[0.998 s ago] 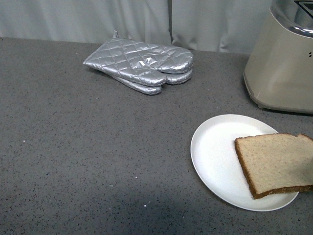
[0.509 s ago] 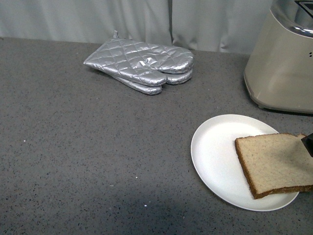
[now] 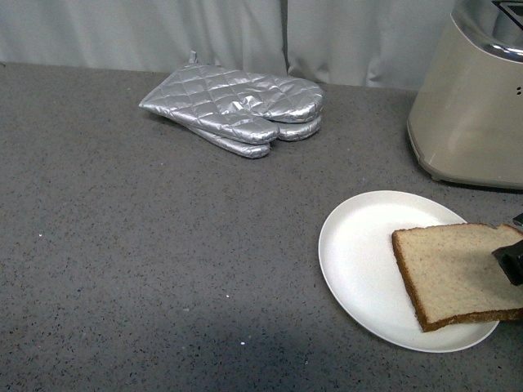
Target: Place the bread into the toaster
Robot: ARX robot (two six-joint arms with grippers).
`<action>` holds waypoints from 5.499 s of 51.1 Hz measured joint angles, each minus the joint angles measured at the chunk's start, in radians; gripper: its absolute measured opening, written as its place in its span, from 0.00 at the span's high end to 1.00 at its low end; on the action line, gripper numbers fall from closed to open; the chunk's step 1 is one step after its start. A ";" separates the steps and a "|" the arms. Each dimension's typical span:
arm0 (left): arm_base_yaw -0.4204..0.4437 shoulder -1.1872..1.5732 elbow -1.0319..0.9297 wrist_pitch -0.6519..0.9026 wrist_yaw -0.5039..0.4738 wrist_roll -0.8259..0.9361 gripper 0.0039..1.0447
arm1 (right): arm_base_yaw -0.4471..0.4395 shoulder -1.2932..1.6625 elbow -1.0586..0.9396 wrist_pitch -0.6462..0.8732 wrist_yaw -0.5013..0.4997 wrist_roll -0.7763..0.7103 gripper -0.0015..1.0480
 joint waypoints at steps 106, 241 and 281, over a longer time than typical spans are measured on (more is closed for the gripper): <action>0.000 0.000 0.000 0.000 0.000 0.000 0.06 | 0.002 -0.419 0.703 -0.615 0.860 -0.548 0.97; 0.000 0.000 0.000 0.000 0.002 0.000 0.06 | 0.006 -0.599 0.558 -0.754 0.647 -0.380 0.15; 0.000 -0.001 0.000 0.000 0.000 0.000 0.06 | -0.145 -1.977 -0.275 -0.971 -0.157 -1.051 0.91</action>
